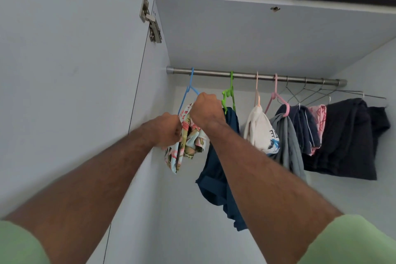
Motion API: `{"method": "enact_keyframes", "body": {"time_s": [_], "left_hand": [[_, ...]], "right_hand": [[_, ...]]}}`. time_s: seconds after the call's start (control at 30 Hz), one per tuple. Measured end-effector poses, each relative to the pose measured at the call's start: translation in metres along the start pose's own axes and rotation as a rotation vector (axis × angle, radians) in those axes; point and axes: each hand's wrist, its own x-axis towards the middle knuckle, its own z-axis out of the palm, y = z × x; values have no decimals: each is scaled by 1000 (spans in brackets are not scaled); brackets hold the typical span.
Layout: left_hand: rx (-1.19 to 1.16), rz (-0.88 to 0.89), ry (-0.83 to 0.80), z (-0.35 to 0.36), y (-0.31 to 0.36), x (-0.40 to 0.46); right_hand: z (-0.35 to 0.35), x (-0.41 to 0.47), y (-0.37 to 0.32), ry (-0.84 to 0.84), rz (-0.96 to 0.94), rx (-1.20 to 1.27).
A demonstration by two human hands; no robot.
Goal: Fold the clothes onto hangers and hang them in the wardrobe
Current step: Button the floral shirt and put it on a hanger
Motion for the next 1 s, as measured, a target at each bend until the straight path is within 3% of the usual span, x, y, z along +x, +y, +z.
{"method": "enact_keyframes", "body": {"time_s": [0.43, 0.67, 0.87, 1.0], "left_hand": [[-143, 101, -49, 29, 53, -64], [-233, 226, -56, 26, 140, -92], [-329, 221, -62, 32, 220, -123], [-443, 169, -160, 48, 292, -158]], "right_hand": [[-60, -118, 63, -165, 80, -195], [-138, -175, 118, -216, 176, -331], [-208, -228, 173, -225, 210, -354], [-252, -283, 218, -224, 190, -401]]}}
